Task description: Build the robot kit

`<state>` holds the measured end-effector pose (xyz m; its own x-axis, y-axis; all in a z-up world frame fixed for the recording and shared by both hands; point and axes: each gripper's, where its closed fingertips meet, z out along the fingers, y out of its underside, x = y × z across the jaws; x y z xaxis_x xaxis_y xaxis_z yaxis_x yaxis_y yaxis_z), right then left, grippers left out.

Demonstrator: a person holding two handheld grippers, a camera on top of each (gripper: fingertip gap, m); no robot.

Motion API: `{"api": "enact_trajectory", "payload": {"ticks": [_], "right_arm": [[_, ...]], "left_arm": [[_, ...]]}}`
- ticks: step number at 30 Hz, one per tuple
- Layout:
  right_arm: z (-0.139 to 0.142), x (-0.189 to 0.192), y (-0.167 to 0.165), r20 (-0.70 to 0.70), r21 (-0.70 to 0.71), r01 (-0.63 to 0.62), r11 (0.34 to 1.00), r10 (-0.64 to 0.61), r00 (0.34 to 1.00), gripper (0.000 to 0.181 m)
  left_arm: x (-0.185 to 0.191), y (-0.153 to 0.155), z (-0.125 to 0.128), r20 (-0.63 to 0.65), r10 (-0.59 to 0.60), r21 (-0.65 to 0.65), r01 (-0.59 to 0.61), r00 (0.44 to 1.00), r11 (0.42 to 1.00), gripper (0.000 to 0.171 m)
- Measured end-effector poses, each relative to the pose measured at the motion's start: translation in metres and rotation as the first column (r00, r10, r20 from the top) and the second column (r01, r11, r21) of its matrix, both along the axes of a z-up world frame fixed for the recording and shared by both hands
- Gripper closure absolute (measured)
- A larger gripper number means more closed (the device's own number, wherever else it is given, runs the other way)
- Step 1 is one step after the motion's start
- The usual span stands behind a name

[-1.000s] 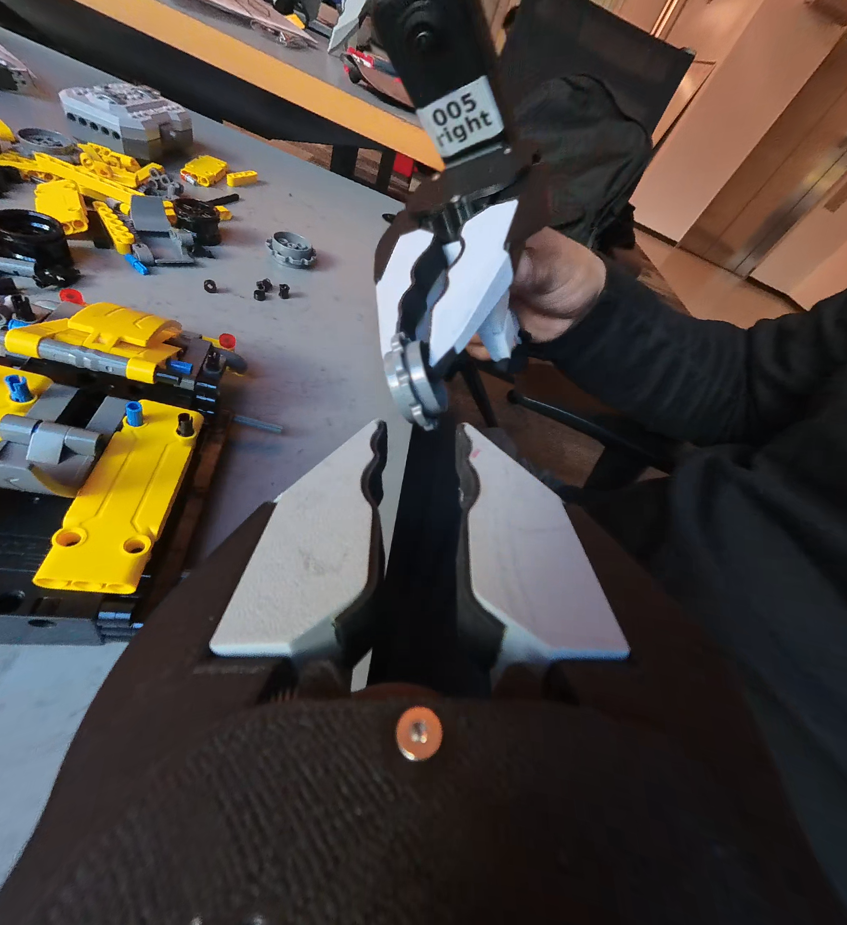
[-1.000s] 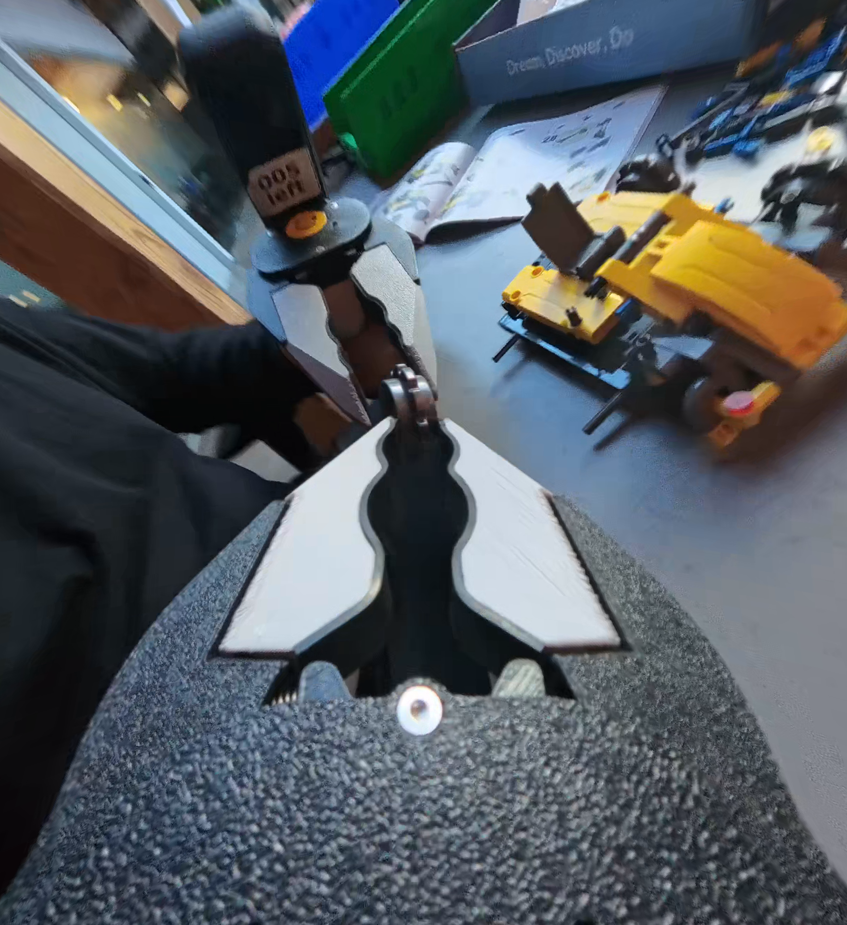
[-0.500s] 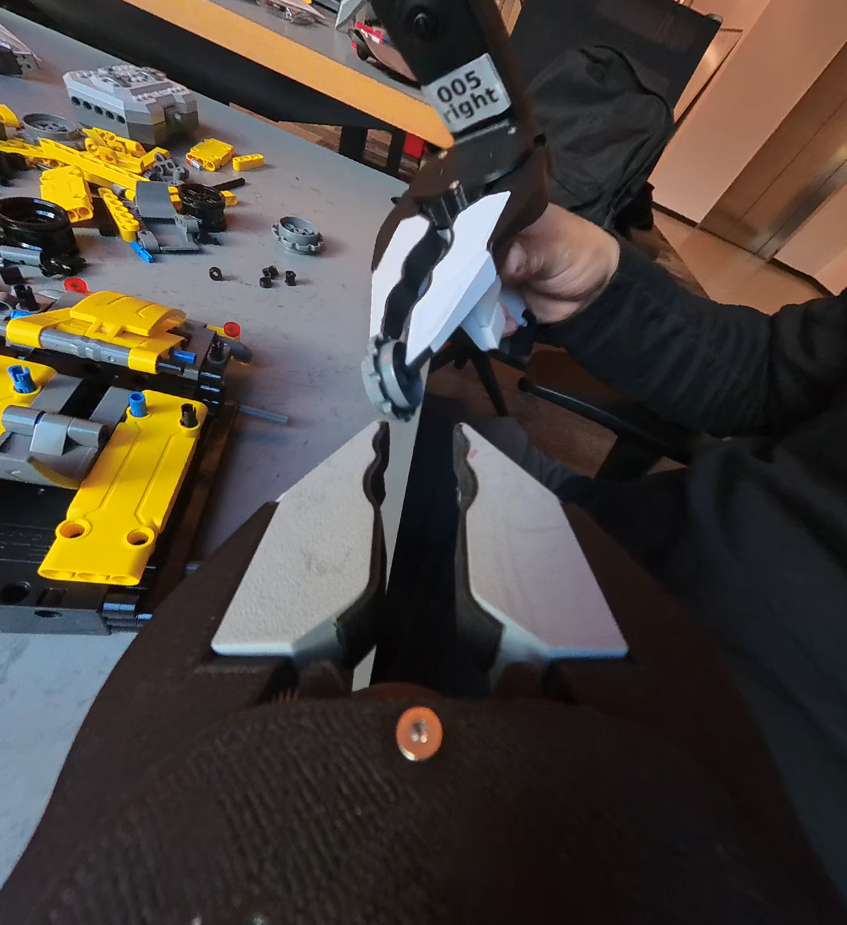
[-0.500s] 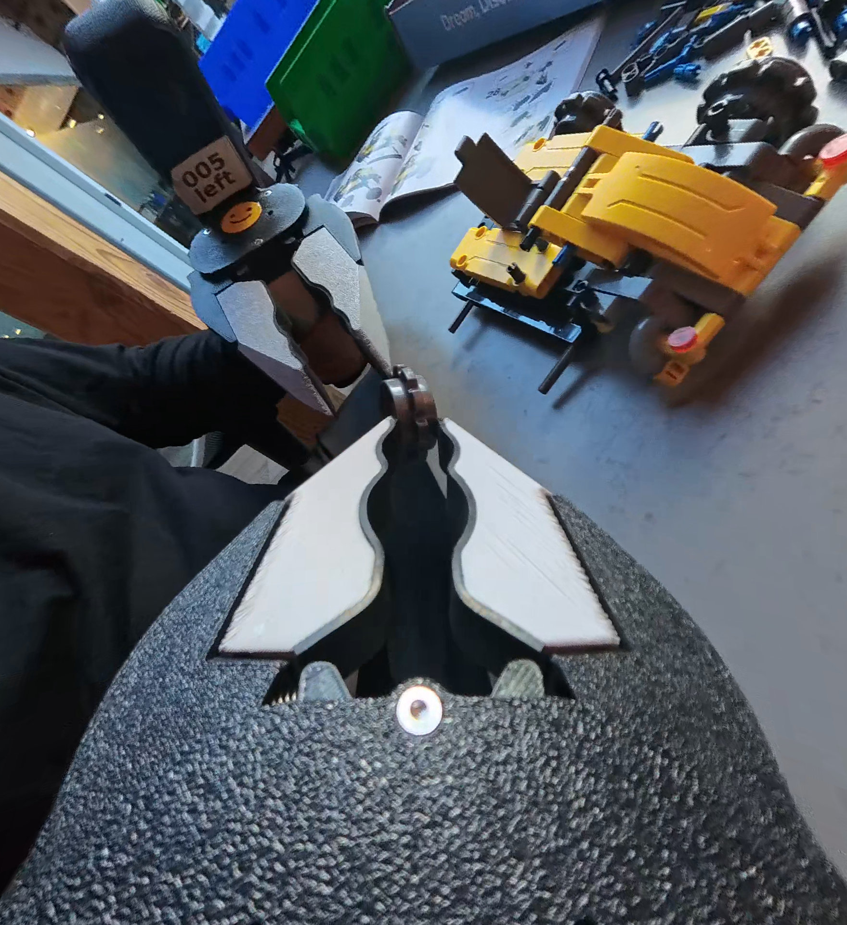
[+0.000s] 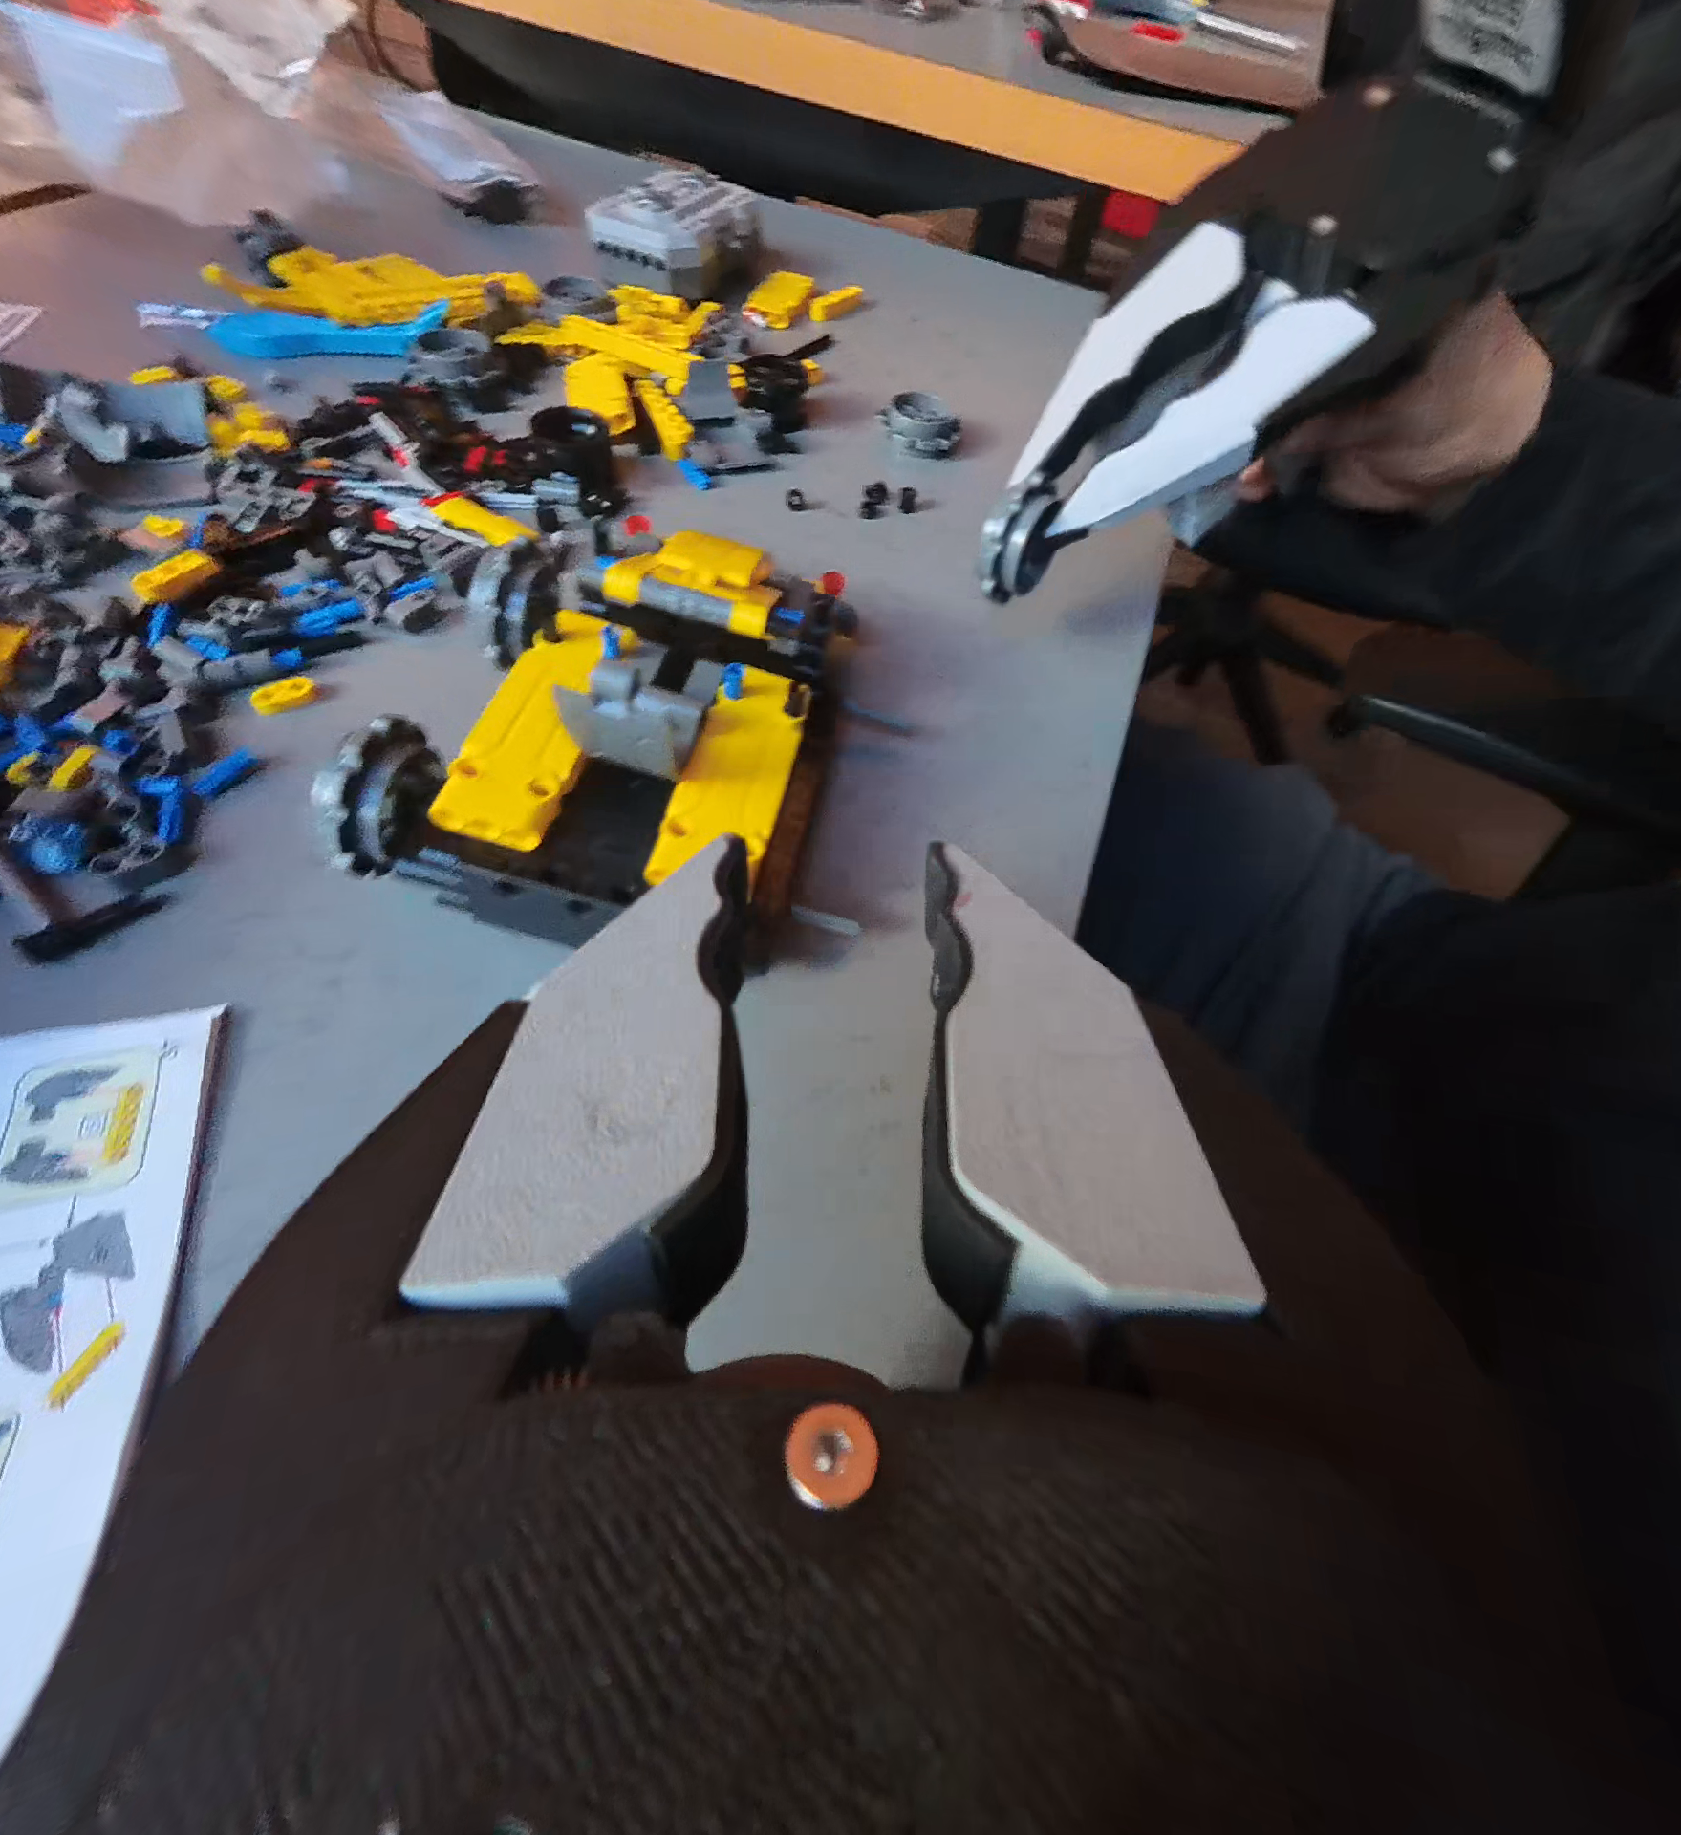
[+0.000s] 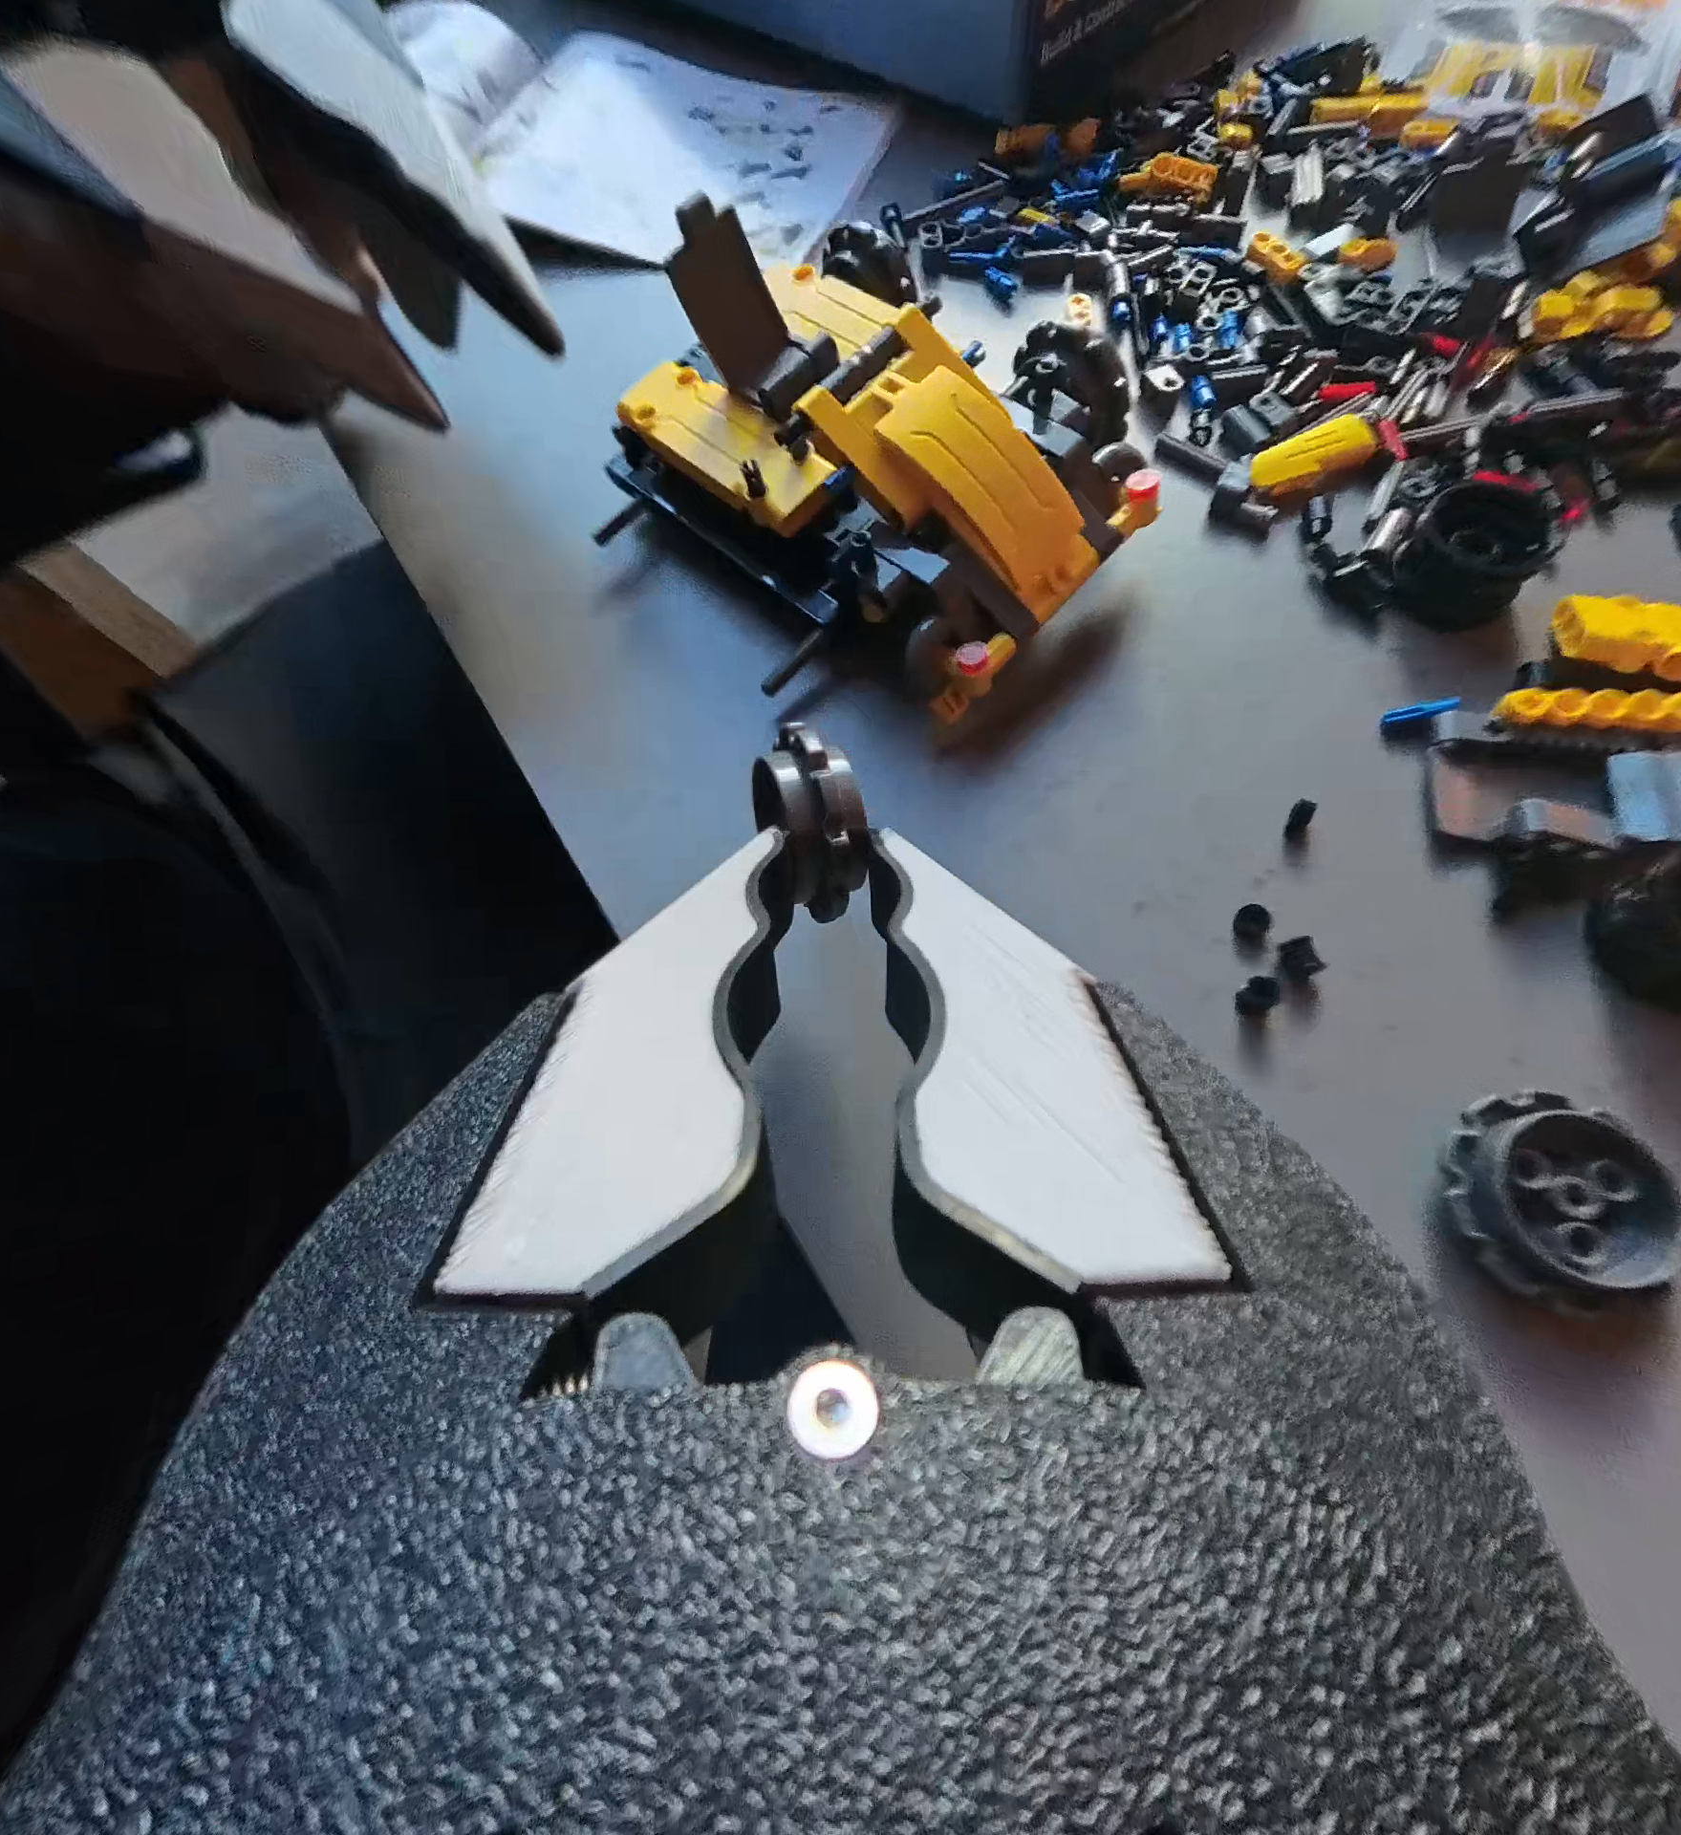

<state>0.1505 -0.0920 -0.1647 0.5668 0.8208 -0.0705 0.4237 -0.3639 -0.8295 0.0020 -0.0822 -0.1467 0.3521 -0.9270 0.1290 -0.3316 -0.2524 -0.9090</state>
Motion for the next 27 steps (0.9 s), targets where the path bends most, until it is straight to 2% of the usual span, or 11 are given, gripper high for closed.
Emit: {"api": "enact_trajectory", "payload": {"ticks": [3,6,8,10,12,14,17,21,24,26,27], "right_arm": [[0.005,0.014,0.012,0.102,0.224,0.042,0.974,-0.067,0.993,0.166],[0.005,0.034,0.016,0.218,0.371,0.063,0.926,-0.153,0.964,0.166],[0.003,0.049,0.017,0.313,0.458,0.044,0.888,-0.208,0.927,0.166],[-0.003,0.068,0.020,0.433,0.520,0.003,0.854,-0.267,0.861,0.167],[-0.014,0.081,0.019,0.526,0.516,-0.051,0.855,-0.270,0.806,0.166],[-0.023,0.082,0.015,0.580,0.500,-0.121,0.858,-0.228,0.782,0.166],[-0.028,0.082,0.012,0.625,0.506,-0.196,0.840,-0.201,0.754,0.166],[-0.027,0.080,0.014,0.608,0.459,-0.189,0.868,-0.152,0.779,0.163],[-0.023,0.085,0.011,0.618,0.398,-0.198,0.896,-0.102,0.780,0.147],[-0.018,0.085,0.003,0.584,0.342,-0.202,0.918,-0.039,0.811,0.140],[-0.014,0.083,0.000,0.538,0.313,-0.187,0.931,-0.012,0.843,0.142]], "left_arm": [[-0.006,0.009,0.007,0.069,0.039,-0.039,-0.037,0.997,0.999,0.136],[-0.012,0.015,0.007,0.074,0.072,-0.049,-0.069,0.995,0.996,0.136],[-0.012,0.016,0.007,0.082,0.074,-0.063,-0.069,0.994,0.996,0.136],[-0.012,0.017,0.006,0.075,0.075,-0.067,-0.070,0.994,0.995,0.135],[-0.011,0.018,0.004,0.064,0.076,-0.064,-0.072,0.995,0.995,0.132],[-0.012,0.021,0.003,0.053,0.092,-0.068,-0.088,0.994,0.994,0.125],[-0.012,0.023,0.001,0.048,0.101,-0.084,-0.097,0.994,0.992,0.124],[-0.012,0.024,-0.001,0.035,0.110,-0.088,-0.106,0.993,0.990,0.124],[-0.013,0.024,0.002,0.048,0.112,-0.066,-0.109,0.993,0.992,0.124],[-0.013,0.024,0.003,0.055,0.114,-0.060,-0.110,0.992,0.992,0.124],[-0.013,0.024,0.003,0.054,0.115,-0.061,-0.111,0.992,0.992,0.124]]}}
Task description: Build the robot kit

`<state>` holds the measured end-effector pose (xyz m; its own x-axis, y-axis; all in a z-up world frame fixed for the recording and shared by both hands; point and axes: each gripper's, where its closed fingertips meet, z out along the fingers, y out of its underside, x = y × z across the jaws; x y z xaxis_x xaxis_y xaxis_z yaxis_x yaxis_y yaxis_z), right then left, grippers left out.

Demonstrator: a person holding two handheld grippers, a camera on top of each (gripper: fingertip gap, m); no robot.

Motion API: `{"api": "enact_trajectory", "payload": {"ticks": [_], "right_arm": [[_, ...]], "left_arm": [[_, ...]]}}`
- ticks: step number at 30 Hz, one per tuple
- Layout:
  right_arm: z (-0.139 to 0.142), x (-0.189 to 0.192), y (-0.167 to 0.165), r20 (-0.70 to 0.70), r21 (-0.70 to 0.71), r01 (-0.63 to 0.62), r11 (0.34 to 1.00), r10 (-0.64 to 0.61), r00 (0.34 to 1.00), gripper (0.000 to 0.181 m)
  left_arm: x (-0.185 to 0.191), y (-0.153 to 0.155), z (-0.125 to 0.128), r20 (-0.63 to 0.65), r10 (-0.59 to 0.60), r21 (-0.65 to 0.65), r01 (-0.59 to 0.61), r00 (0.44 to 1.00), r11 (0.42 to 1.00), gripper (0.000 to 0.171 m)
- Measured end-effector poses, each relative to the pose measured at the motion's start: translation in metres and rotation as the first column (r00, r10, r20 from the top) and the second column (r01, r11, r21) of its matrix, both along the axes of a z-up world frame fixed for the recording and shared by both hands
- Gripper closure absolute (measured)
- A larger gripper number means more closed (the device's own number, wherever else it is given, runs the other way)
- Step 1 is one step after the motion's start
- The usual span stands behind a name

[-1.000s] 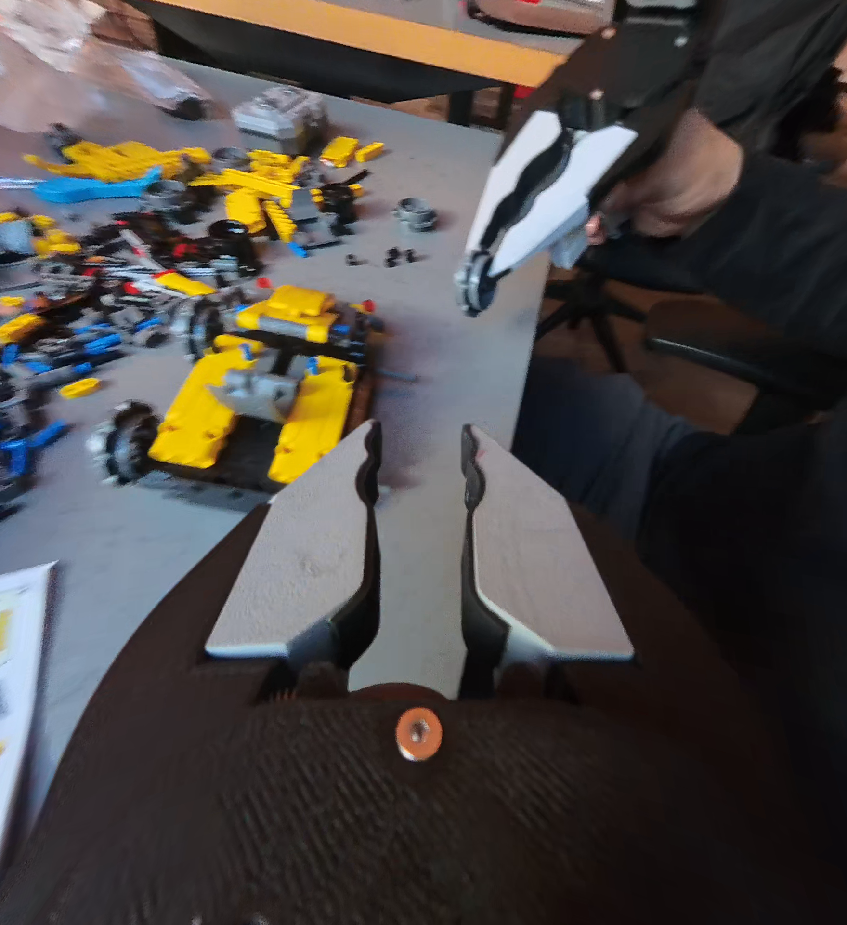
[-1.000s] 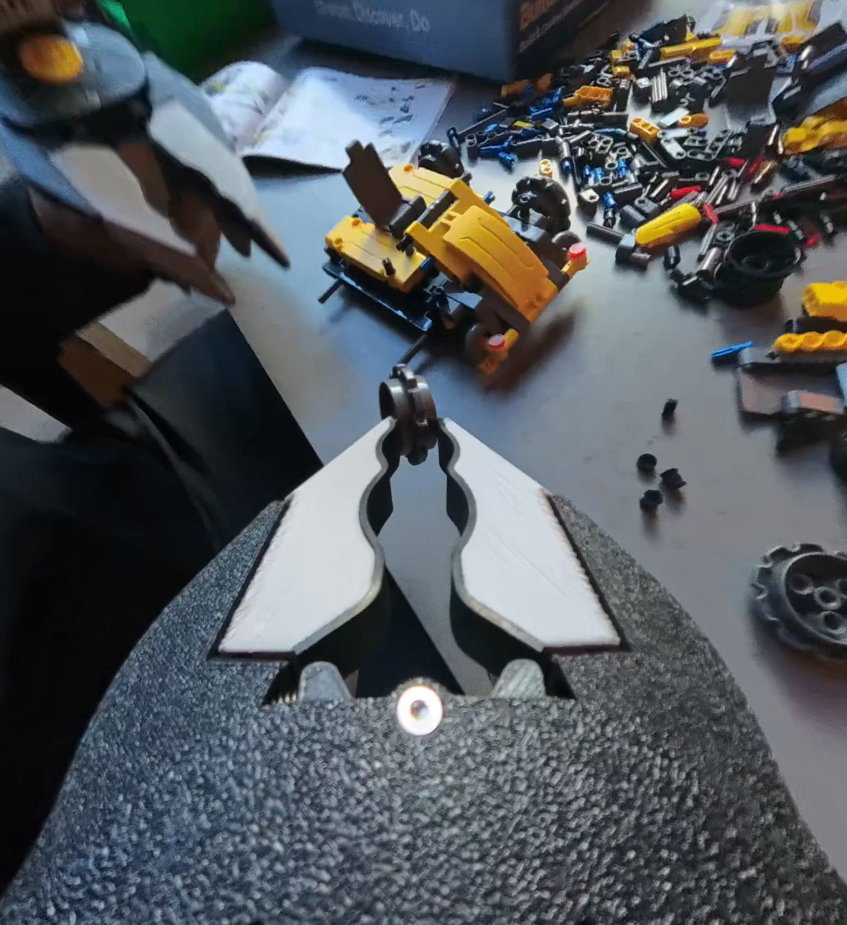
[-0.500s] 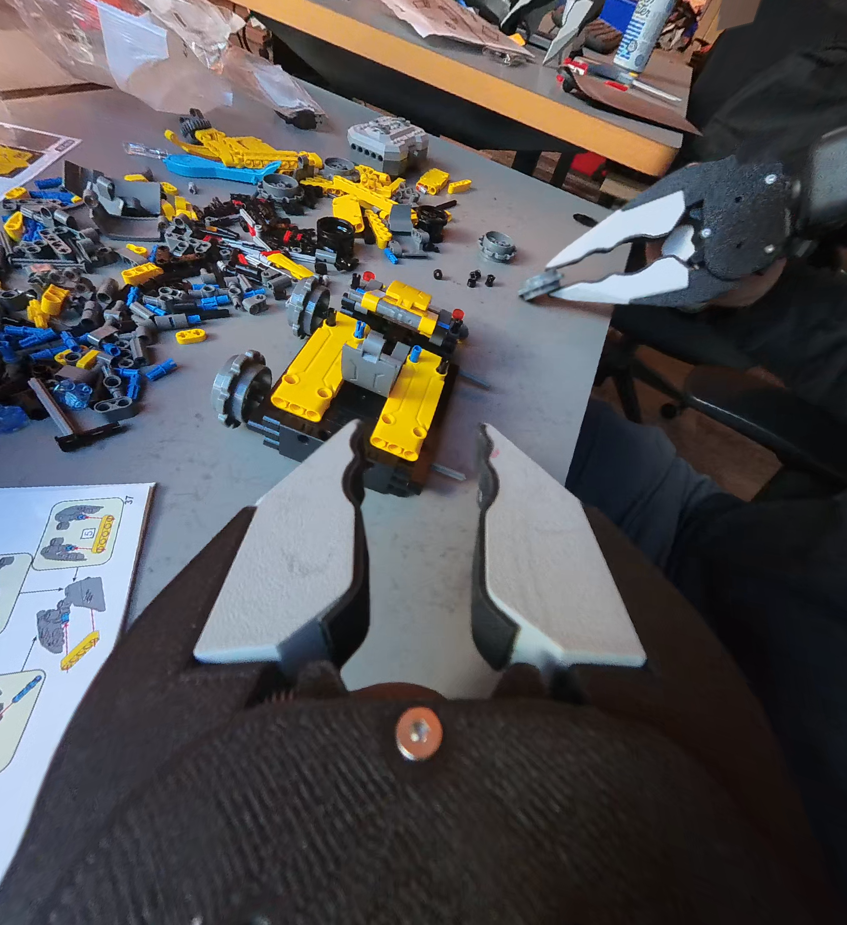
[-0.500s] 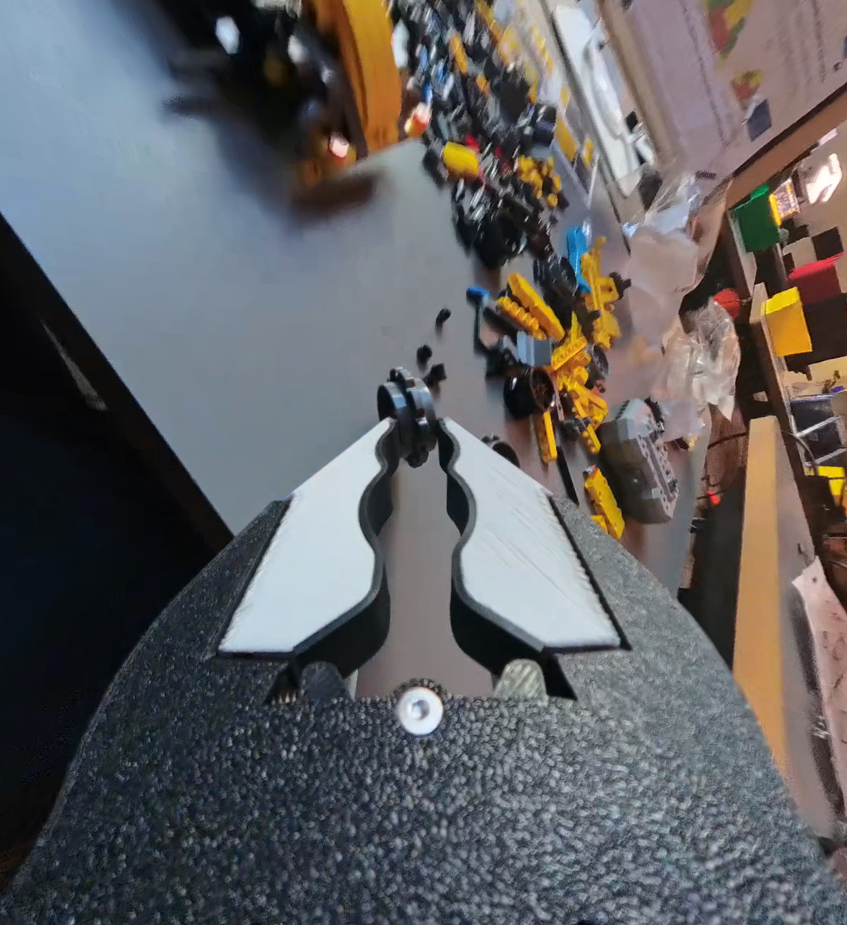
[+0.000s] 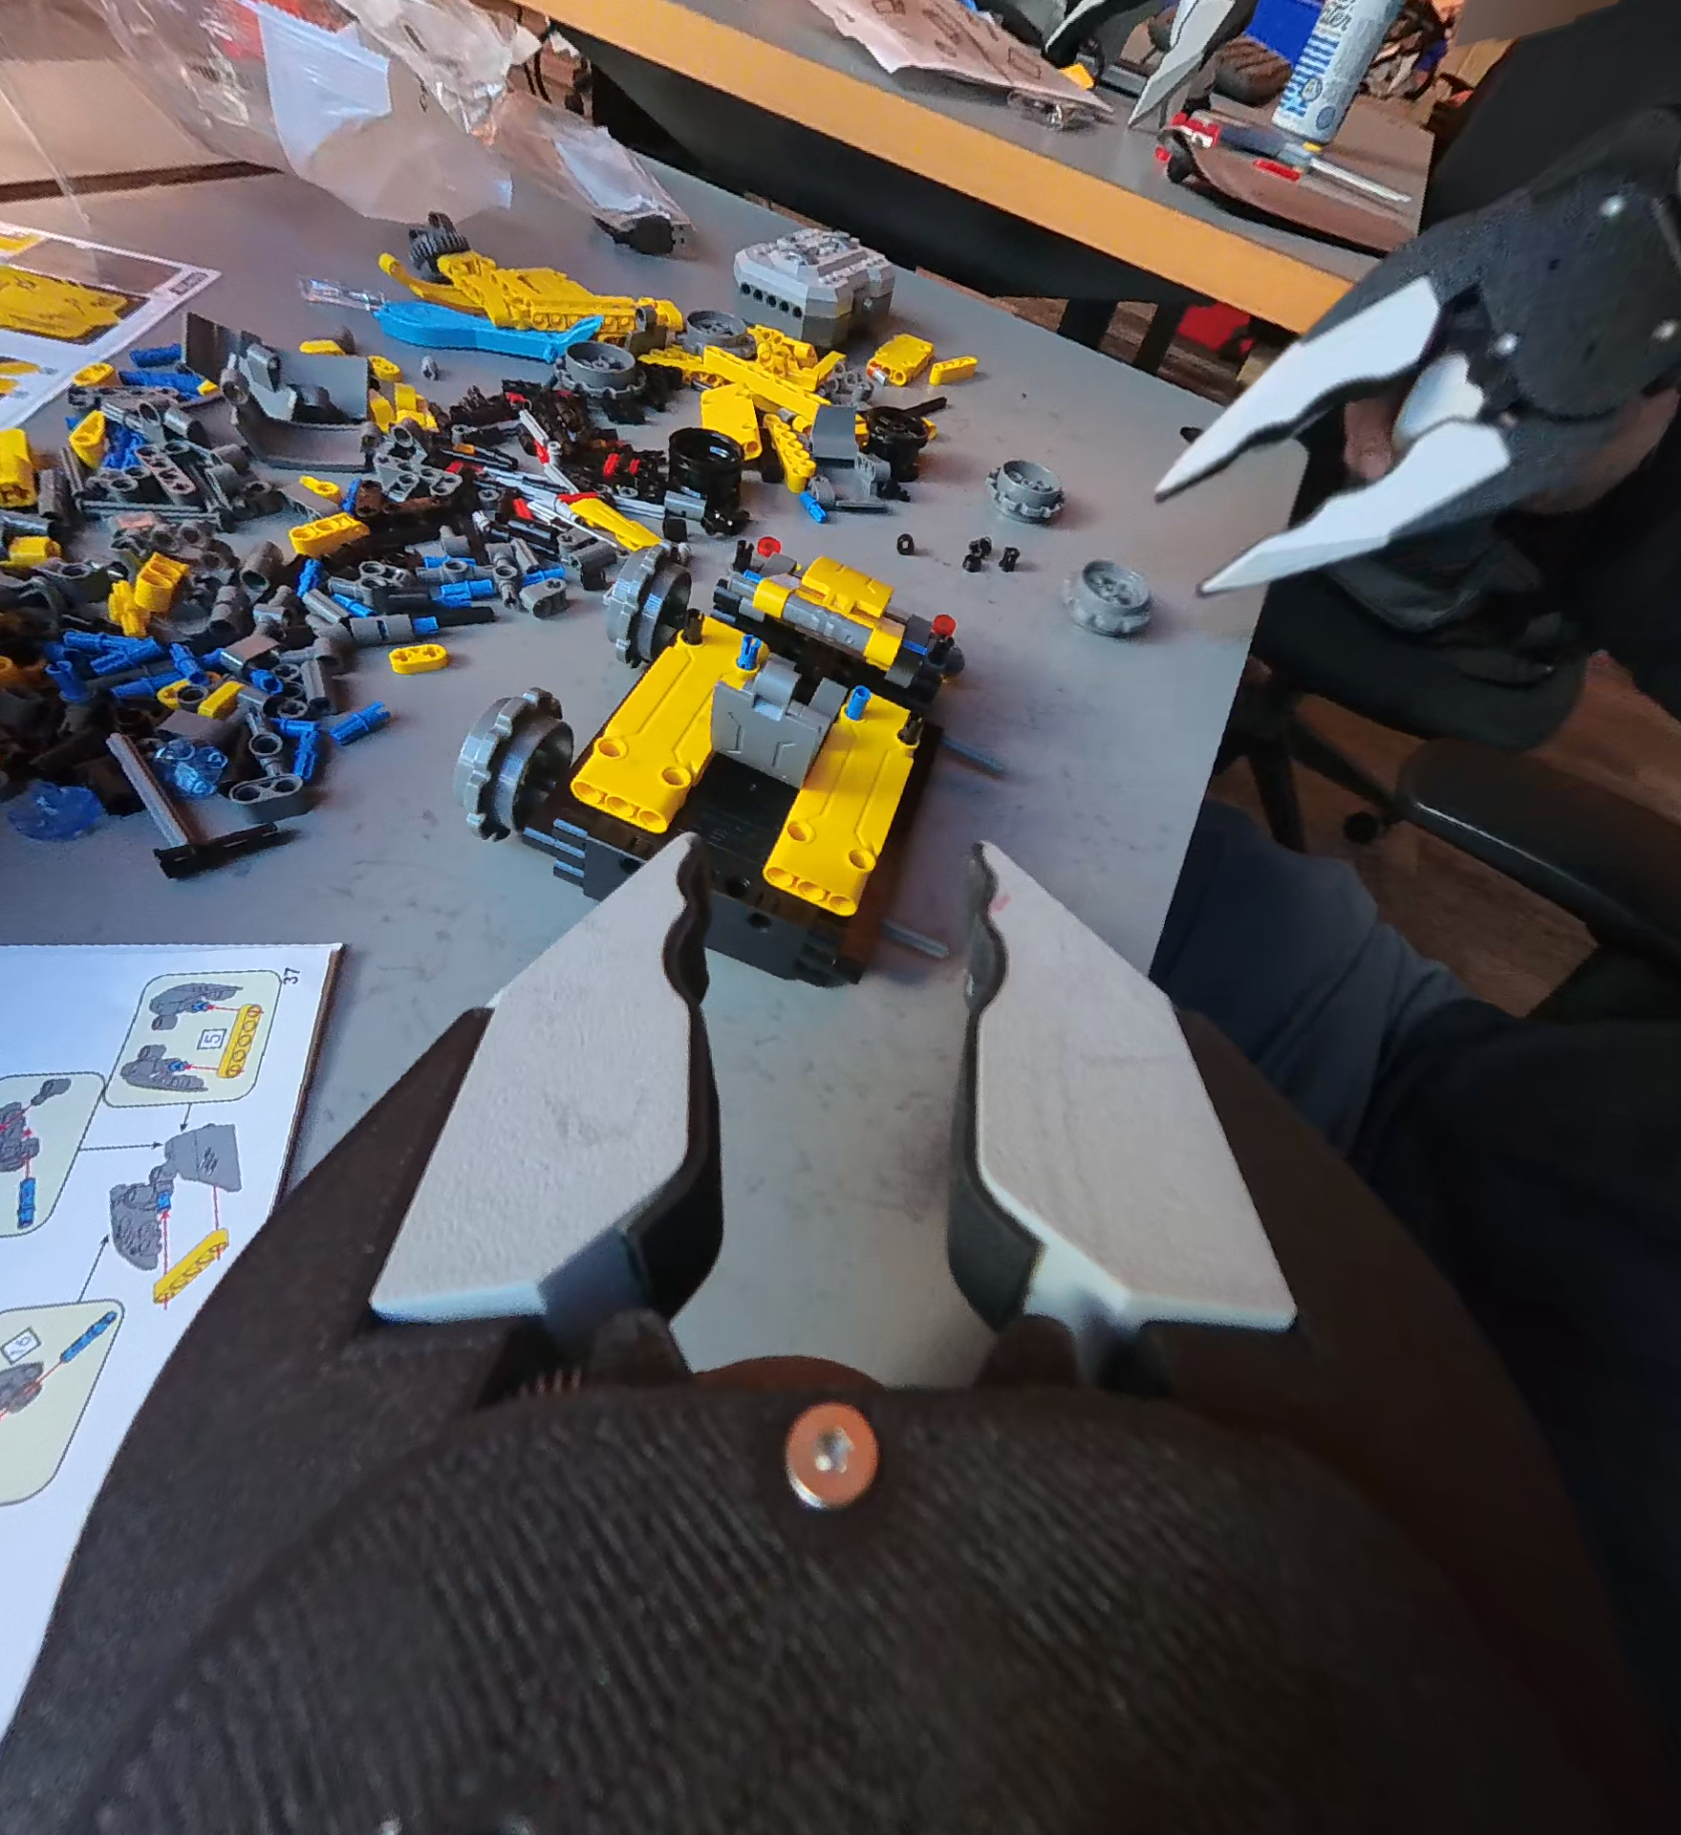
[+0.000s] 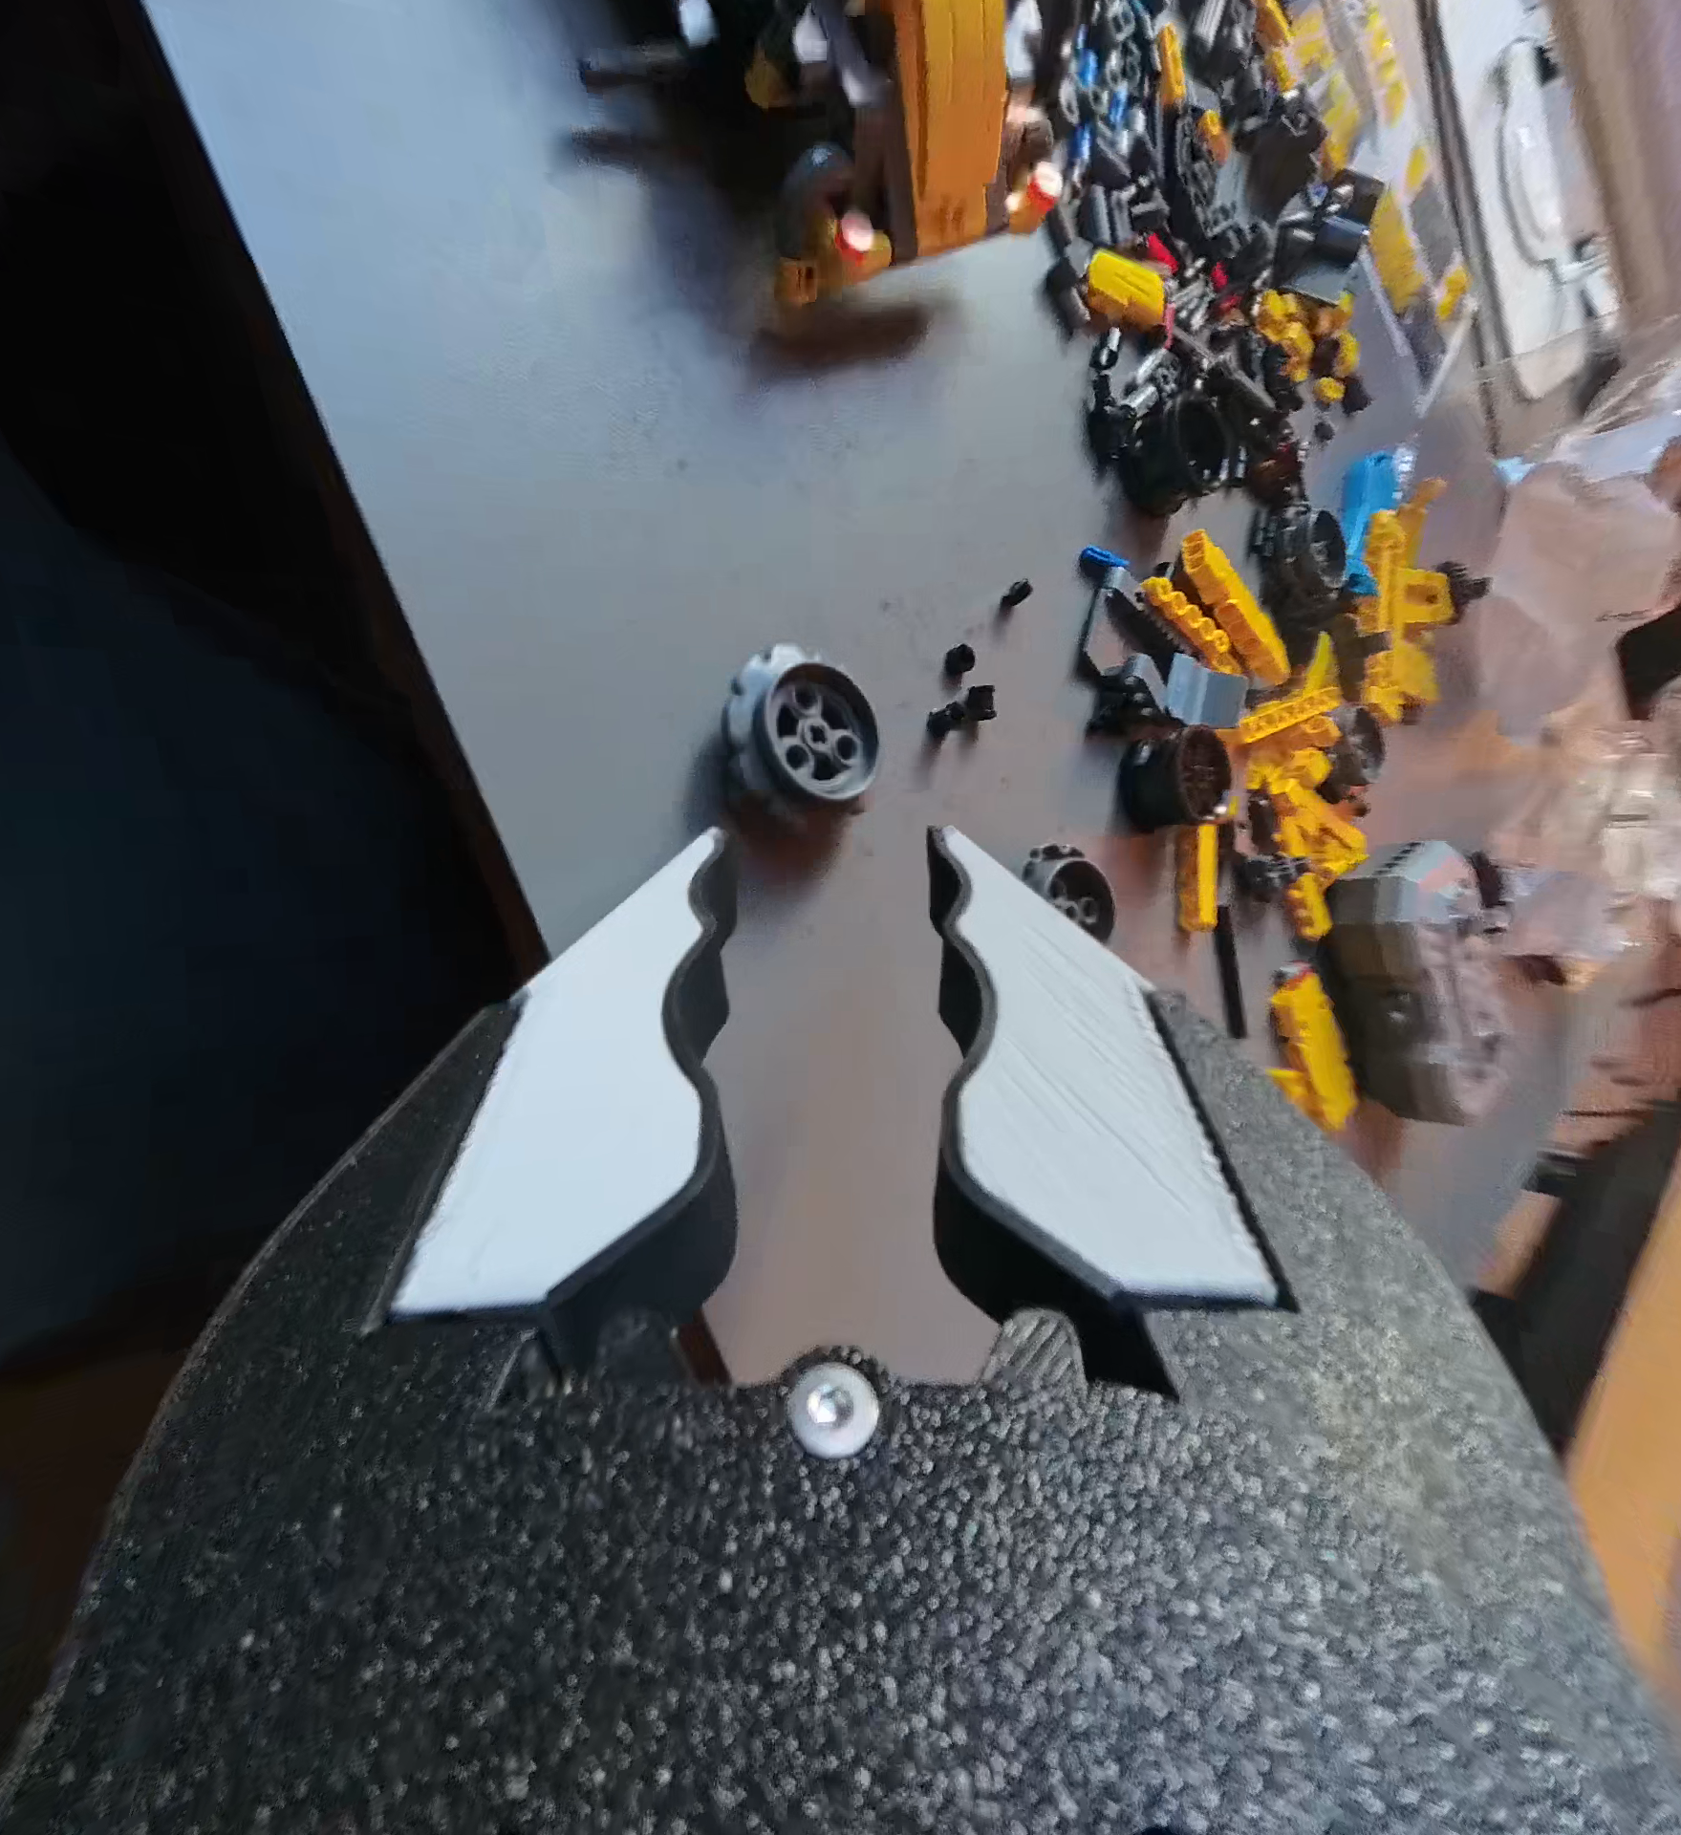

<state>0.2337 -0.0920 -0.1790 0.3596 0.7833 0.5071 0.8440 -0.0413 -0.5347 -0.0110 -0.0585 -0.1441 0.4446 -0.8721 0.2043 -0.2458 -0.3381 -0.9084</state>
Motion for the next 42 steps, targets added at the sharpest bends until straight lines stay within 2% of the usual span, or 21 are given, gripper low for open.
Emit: {"api": "enact_trajectory", "payload": {"ticks": [3,5,8,12,14,19,21,23,27,29,32,38,42], "right_arm": [[0.018,-0.008,0.009,-0.210,-0.077,0.043,0.996,-0.058,0.976,0.145],[0.021,-0.004,0.032,-0.277,-0.123,0.156,0.980,-0.185,0.943,0.157],[0.004,-0.009,0.050,-0.269,-0.258,0.227,0.939,-0.296,0.917,0.158],[-0.017,-0.014,0.060,-0.216,-0.355,0.261,0.898,-0.351,0.911,0.160],[-0.023,-0.014,0.062,-0.205,-0.401,0.272,0.874,-0.375,0.904,0.169],[-0.018,-0.018,0.064,-0.249,-0.434,0.268,0.860,-0.401,0.882,0.174],[0.001,-0.038,0.056,-0.367,-0.463,0.179,0.868,-0.372,0.853,0.174],[0.022,-0.066,0.043,-0.492,-0.508,0.063,0.859,-0.350,0.797,0.174],[0.045,-0.118,0.017,-0.635,-0.560,-0.123,0.820,-0.329,0.699,0.174],[0.055,-0.143,0.003,-0.694,-0.589,-0.237,0.772,-0.333,0.638,0.174],[0.064,-0.170,-0.013,-0.742,-0.617,-0.370,0.695,-0.356,0.568,0.174],[0.077,-0.189,-0.024,-0.779,-0.627,-0.527,0.574,-0.463,0.423,0.174],[0.076,-0.193,-0.025,-0.777,-0.627,-0.549,0.553,-0.494,0.390,0.173]], "left_arm": [[0.001,0.000,-0.002,-0.018,0.002,0.011,-0.002,1.000,1.000,0.124],[0.002,-0.001,-0.003,-0.040,0.003,0.033,-0.001,0.999,0.999,0.125],[0.004,-0.003,-0.004,-0.075,0.005,0.075,0.001,0.997,0.997,0.126],[0.006,-0.007,-0.005,-0.106,0.001,0.122,0.012,0.994,0.992,0.128],[0.007,-0.008,-0.006,-0.117,-0.004,0.128,0.019,0.993,0.992,0.128],[0.006,-0.007,-0.003,-0.115,0.017,0.165,0.003,0.993,0.986,0.133],[0.008,-0.009,0.006,-0.092,0.054,0.233,-0.031,0.994,0.972,0.139],[0.021,-0.022,0.013,-0.093,0.030,0.300,-0.001,0.995,0.954,0.142],[0.052,-0.045,0.006,-0.220,-0.008,0.434,0.105,0.975,0.895,0.142],[0.062,-0.051,0.006,-0.240,-0.010,0.492,0.131,0.971,0.861,0.147],[0.068,-0.055,0.016,-0.222,0.012,0.545,0.114,0.975,0.831,0.148],[0.071,-0.061,0.029,-0.166,0.025,0.570,0.075,0.986,0.818,0.155],[0.067,-0.058,0.031,-0.139,0.044,0.560,0.041,0.989,0.827,0.159]]}}
